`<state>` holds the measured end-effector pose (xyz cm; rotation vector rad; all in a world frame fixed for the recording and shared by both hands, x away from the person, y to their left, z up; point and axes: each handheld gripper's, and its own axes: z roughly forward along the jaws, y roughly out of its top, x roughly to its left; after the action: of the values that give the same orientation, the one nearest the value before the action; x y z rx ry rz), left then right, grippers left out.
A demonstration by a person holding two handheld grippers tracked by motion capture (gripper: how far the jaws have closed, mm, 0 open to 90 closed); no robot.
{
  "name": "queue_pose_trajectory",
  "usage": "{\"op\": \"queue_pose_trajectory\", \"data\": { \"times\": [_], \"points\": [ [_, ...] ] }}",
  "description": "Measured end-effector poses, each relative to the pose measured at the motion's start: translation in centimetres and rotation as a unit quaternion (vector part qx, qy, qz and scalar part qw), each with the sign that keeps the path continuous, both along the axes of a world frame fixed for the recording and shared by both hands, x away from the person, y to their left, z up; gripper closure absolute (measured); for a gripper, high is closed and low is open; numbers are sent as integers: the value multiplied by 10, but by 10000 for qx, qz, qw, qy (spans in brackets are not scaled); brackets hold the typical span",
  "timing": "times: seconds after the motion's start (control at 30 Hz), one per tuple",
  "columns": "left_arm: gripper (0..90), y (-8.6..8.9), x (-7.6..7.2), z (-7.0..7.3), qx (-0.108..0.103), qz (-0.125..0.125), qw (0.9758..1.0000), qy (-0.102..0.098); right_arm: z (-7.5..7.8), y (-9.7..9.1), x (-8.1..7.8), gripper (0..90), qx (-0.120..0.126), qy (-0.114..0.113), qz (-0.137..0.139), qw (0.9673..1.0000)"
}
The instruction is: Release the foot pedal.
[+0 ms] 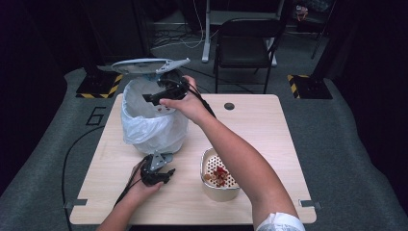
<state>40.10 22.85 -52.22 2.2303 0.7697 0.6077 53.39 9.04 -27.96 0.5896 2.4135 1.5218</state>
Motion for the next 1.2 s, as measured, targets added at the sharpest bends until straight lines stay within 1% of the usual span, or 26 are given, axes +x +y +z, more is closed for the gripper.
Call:
{"op": "queue_pose_trajectory", "data": {
  "times": [0.07,0.1,0.17,0.2,0.23,0.27,0.3,0.37,0.4,0.47,0.5,0.57,0.63,0.67,0.7,0.73,0.77,0.8,0.83,0.87,0.9,0.93,0.97,1.07,1.13,1.2],
  "points": [
    [360,-1,0,-1,-13,28,10000,-28,3,-2,0,231,132,-104,41,9999],
    [359,-1,0,-1,-13,28,10000,-28,3,-2,0,231,132,-104,41,9999],
    [360,-1,0,-1,-22,32,10000,-24,2,0,0,191,132,-27,-56,9999],
    [360,-1,0,-2,-48,92,9998,-142,2,0,0,191,132,-27,-56,9999],
    [360,-1,0,0,-16,25,10000,-22,1,0,1,191,96,-40,-61,9999],
    [360,-1,0,-2,-59,70,9999,-101,0,0,0,191,41,-1,-45,10000],
    [360,0,0,0,-33,19,10000,-15,0,0,-1,191,-7,-41,-28,10000],
    [360,0,0,0,-34,18,10000,-10,-1,-3,-3,194,-35,-42,28,10000],
    [360,0,0,0,-29,17,10000,-15,-1,-7,-6,207,-102,-41,90,9999],
    [360,0,0,-1,-32,20,10000,-13,-2,-10,-8,214,-133,-55,115,9998],
    [360,0,0,0,-18,6,10000,13,-2,-20,-15,221,-218,-37,207,9995],
    [360,0,0,0,-22,4,10000,13,-2,-24,-18,225,-215,-54,225,9995],
    [360,0,0,0,-10,-10,10000,3,-2,-40,-27,227,-210,-98,240,9994],
    [360,0,0,-1,-28,-1,10000,-19,-1,-45,-30,228,-181,-141,230,9995],
    [360,0,0,0,-28,5,10000,-6,1,-58,-34,231,-101,-182,189,9996],
    [360,0,0,0,-28,5,10000,-6,2,-66,-36,234,-74,-168,163,9997],
    [360,0,0,0,-28,3,10000,-10,2,-66,-36,234,-74,-168,163,9997],
    [360,0,0,0,-23,-2,10000,11,4,-73,-37,240,-57,-214,125,9997],
    [360,-1,0,-2,-52,58,9999,-94,5,-80,-39,243,-12,-203,38,9998],
    [360,-1,0,-2,-51,49,9999,-98,7,-94,-41,244,-5,-216,-39,9998],
    [360,0,0,-1,-52,48,9999,-73,7,-94,-41,244,-5,-216,-39,9998],
    [360,0,0,-1,-53,23,10000,-57,7,-100,-42,244,-10,-222,-98,9997],
    [360,-1,-1,-2,-128,75,9999,-12,7,-112,-44,244,-45,-250,-172,9995],
    [360,-1,-1,-2,-126,75,9999,-2,5,-126,-45,245,-53,-277,-322,9991],
    [360,-1,-1,-2,-137,73,9999,16,4,-130,-46,245,-65,-265,-362,9990],
    [360,-1,-1,-2,-143,70,9999,25,0,-141,-51,249,-20,-283,-526,9982]
  ]
}}
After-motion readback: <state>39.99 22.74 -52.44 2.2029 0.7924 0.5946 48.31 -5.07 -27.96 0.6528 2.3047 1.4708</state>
